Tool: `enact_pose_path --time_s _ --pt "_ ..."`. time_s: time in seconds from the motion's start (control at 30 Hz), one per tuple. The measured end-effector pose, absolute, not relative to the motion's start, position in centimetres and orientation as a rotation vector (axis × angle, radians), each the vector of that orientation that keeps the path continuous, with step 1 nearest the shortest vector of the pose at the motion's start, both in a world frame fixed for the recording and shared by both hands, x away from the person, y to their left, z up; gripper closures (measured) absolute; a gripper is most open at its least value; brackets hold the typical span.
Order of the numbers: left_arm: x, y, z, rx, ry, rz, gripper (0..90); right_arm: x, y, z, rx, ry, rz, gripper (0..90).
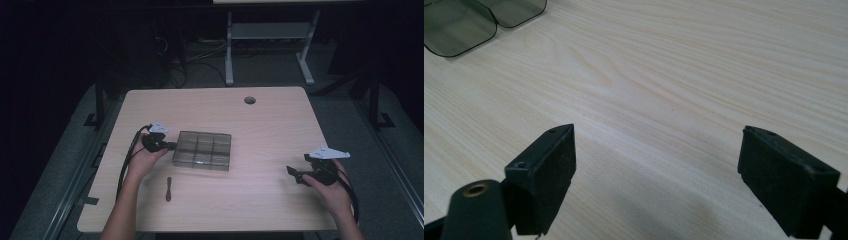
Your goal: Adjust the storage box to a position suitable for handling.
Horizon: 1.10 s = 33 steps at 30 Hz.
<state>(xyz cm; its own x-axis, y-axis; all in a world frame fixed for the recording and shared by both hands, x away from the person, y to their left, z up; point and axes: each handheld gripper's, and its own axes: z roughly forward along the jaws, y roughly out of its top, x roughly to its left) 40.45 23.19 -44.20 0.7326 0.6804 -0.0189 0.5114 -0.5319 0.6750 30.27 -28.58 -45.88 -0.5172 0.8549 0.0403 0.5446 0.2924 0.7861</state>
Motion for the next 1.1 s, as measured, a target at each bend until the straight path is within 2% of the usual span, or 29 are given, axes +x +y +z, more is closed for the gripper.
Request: enact_pose_path --time_s 1.1 --pt "38.8 17.2 -44.3 2.343 0.665 0.181 90.0 30.4 -28.3 -45.9 1.252 2.177 1.099 15.2"
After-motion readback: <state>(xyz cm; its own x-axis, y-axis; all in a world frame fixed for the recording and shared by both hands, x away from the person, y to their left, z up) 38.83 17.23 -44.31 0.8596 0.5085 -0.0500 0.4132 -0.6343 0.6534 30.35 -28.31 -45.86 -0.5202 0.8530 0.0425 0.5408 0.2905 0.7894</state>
